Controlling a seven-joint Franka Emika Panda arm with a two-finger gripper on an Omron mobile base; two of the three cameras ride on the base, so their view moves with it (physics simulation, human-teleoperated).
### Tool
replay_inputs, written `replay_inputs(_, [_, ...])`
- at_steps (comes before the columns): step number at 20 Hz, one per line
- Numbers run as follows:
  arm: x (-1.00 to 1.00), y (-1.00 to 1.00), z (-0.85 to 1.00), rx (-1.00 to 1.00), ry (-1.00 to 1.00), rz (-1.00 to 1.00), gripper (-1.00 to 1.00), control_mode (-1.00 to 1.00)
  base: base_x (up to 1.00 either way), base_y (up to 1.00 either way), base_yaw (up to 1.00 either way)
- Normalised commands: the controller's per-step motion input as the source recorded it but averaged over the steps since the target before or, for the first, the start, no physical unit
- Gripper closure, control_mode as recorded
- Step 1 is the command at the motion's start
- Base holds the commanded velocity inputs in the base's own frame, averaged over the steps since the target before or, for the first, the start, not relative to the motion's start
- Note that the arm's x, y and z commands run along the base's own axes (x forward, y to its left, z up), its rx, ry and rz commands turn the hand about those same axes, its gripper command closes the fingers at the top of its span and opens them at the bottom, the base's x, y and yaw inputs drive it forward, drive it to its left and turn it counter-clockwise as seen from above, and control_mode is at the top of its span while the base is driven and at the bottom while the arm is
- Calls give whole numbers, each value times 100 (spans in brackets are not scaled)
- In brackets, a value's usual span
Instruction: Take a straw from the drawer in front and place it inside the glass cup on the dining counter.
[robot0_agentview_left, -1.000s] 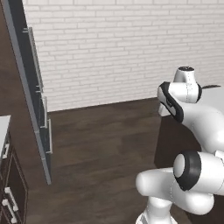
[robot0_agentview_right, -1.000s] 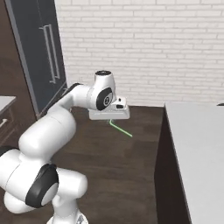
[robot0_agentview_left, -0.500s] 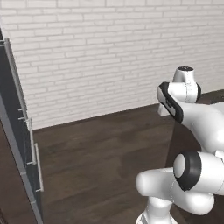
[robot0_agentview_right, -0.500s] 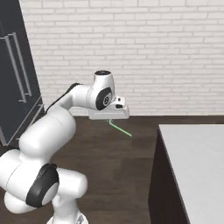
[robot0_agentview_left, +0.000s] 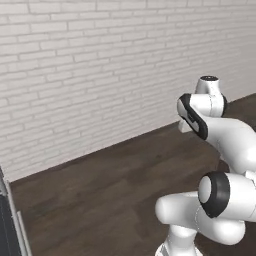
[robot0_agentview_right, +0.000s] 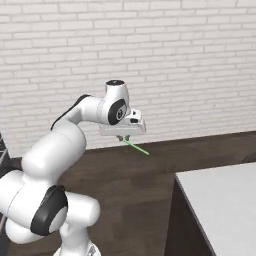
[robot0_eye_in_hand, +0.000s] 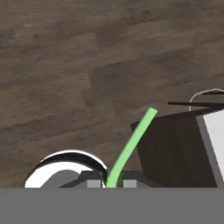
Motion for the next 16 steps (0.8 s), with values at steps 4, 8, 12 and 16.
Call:
replay_inputs(4, [0,0,0,0,0,0,100,100,100,33,-44])
replay_inputs(8, [0,0,0,0,0,0,100,100,100,32,-46])
replay_inputs(12, [0,0,0,0,0,0,100,100,100,27,-48])
replay_inputs(16, [0,0,0,0,0,0,100,100,100,20,-48])
